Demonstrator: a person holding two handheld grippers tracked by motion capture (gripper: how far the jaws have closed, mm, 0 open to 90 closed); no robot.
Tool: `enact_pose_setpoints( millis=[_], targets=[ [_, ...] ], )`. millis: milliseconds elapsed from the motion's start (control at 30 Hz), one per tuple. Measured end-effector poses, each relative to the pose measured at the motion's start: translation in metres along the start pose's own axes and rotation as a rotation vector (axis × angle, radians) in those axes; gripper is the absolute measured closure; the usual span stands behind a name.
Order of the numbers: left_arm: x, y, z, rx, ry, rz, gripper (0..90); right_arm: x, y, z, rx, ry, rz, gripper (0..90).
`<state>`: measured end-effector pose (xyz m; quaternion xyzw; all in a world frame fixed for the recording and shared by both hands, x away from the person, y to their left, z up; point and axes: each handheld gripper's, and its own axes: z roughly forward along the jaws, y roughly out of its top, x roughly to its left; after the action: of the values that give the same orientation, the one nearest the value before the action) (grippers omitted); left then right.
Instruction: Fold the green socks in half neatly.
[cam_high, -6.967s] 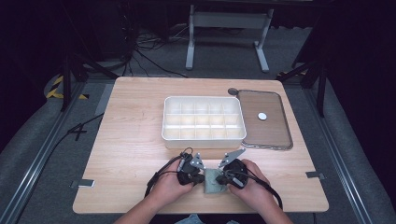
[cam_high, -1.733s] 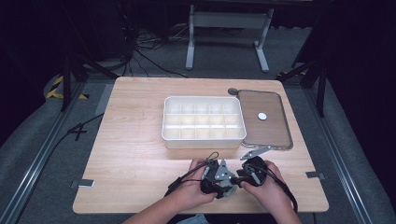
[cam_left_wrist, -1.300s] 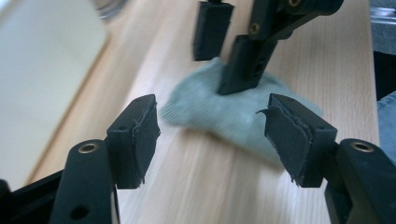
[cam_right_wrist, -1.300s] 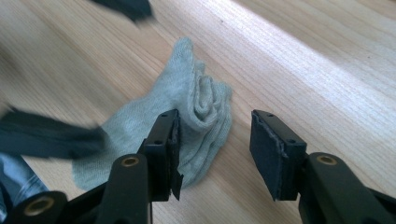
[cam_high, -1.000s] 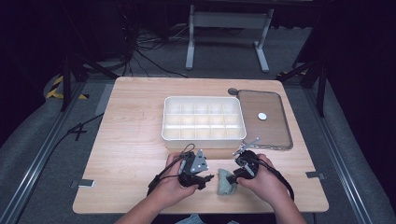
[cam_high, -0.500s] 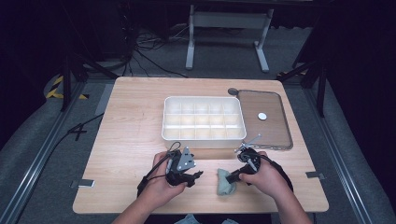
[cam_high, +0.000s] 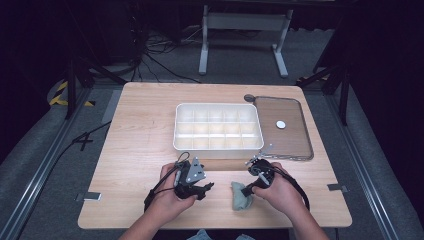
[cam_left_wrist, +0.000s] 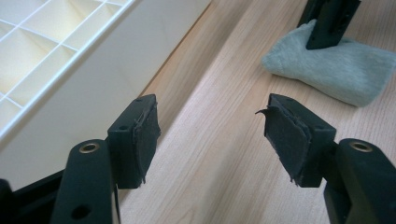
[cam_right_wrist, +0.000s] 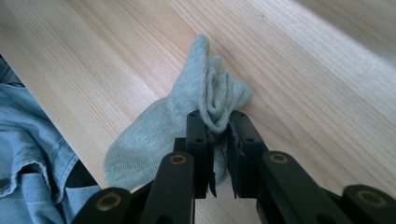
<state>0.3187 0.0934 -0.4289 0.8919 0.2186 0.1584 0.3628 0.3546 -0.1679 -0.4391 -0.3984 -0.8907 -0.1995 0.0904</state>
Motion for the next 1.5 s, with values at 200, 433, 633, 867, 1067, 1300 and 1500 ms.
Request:
enact_pose_setpoints(
  millis=[200,433,633,867,1067,1300,1500],
  targets=[
    [0.007,-0.001,-0.005,-0.011,0.010,-0.019,36.0,0.008,0.000,-0.008,-0.013,-0.006,-0.020,81.2],
    [0.019,-0.006,-0.016,-0.037,0.047,-0.065,36.3,0.019,0.000,-0.033,-0.101,-0.035,-0.051,81.2],
    [0.037,-0.013,-0.033,-0.019,0.081,-0.116,36.5,0.022,0.006,-0.051,-0.160,-0.063,-0.083,81.1],
    [0.053,-0.018,-0.053,-0.003,0.105,-0.203,36.5,0.027,0.015,-0.072,-0.213,-0.139,-0.157,81.0],
    [0.060,-0.025,-0.060,0.000,0.127,-0.233,36.2,0.027,0.024,-0.082,-0.235,-0.201,-0.197,80.7],
    [0.068,-0.029,-0.065,-0.005,0.146,-0.256,36.4,0.026,0.035,-0.094,-0.293,-0.295,-0.276,80.2],
    [0.069,-0.031,-0.066,-0.008,0.145,-0.263,36.6,0.020,0.040,-0.101,-0.340,-0.336,-0.280,80.2]
  ],
)
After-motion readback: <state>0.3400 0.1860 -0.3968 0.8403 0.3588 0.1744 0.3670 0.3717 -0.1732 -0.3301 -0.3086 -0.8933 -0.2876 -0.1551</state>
